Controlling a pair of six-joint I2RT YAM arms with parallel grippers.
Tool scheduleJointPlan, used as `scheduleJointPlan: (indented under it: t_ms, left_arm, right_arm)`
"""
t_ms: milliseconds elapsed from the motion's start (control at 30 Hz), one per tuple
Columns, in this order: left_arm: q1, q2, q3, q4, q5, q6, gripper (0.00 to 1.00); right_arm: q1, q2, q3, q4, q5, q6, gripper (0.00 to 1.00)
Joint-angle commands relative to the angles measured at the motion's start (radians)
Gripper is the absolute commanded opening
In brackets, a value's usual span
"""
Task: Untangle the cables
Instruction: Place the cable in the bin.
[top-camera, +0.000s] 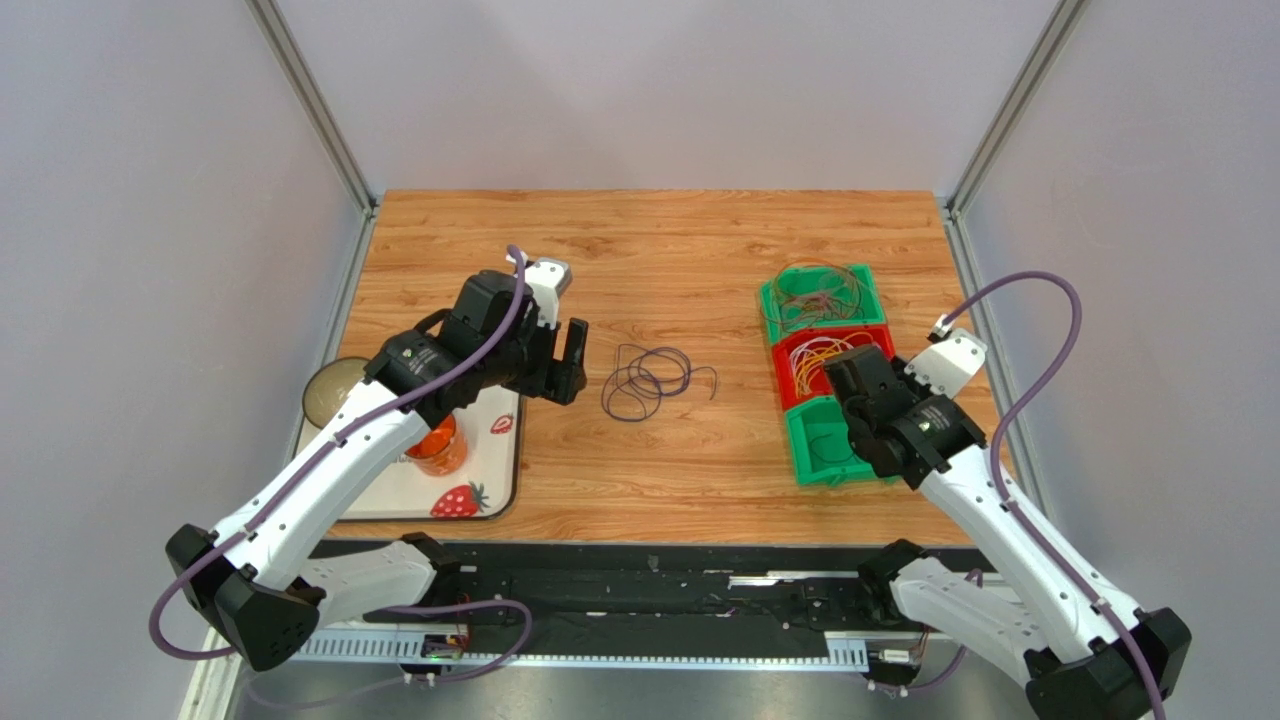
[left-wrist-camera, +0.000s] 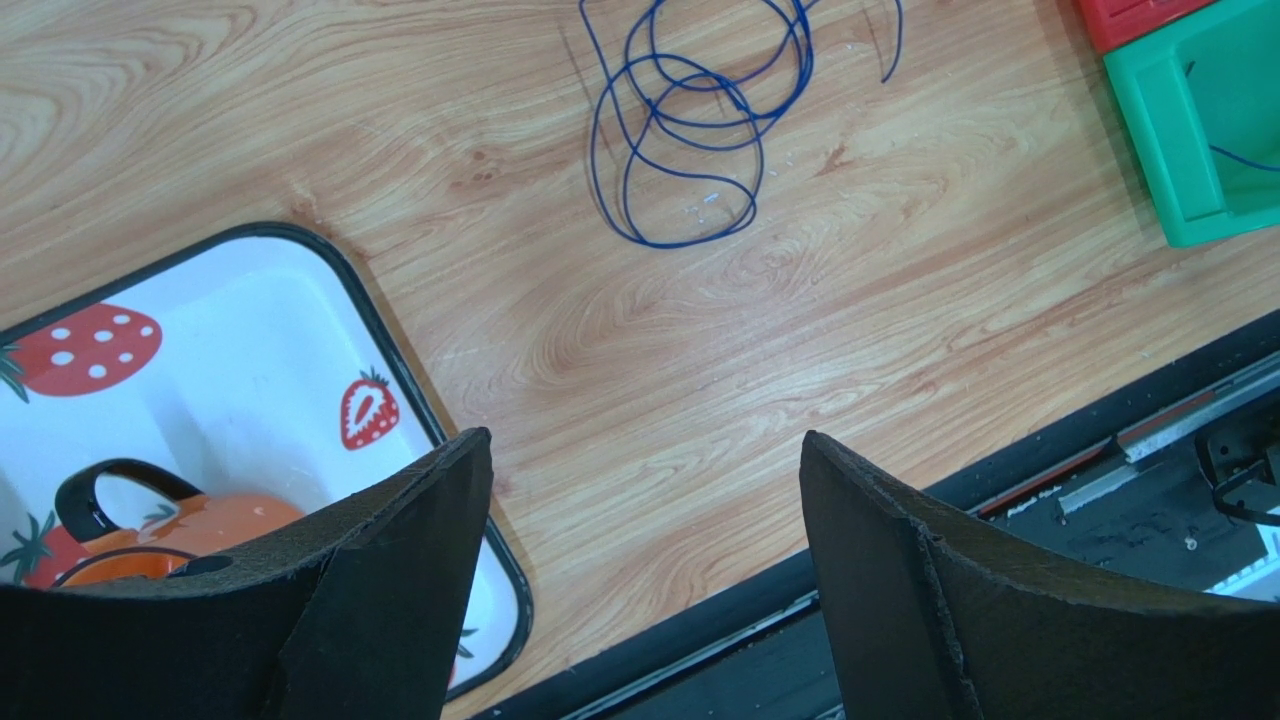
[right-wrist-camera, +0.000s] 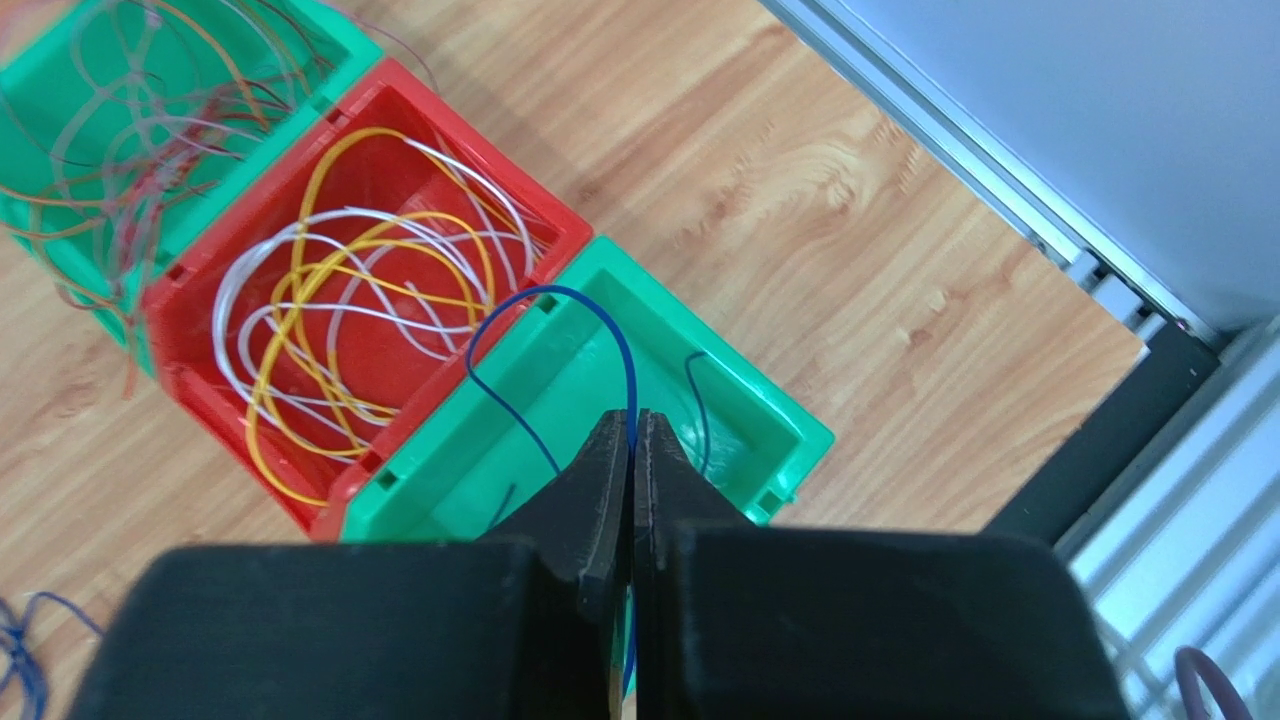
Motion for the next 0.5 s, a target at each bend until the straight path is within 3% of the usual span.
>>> scheduleJointPlan:
  t_ms: [0,133,333,433,467]
  left_arm:
    - [0.005,-0.018,-0.002,0.019,-0.007,0.015,0.83]
    - [0.003,-0.02,-0.001,0.019,-0.008,0.018,0.83]
    - [0.003,-0.028,-0.002,0.016,-0.014,0.019,0.83]
    - [0.003,-0.038,-0.005,0.019,-0.021,0.019,0.83]
    - [0.003,-0.041,-0.007,0.02,-0.021,0.019,0.83]
  right_arm:
    - [-0.008,0.041,0.01,-0.134,0.028,0.248,0.0]
    - [-0.011,0.119,0.024,-0.2,0.0,0.352,0.0]
    - [-0.013,0.205,0.07,-0.235,-0.044,0.369,0.0]
    - [-0.013,0.217,0.1,-0.234,-0.021,0.339,0.19]
    - [-0.013,0.211,0.108,-0.234,-0.004,0.317,0.39]
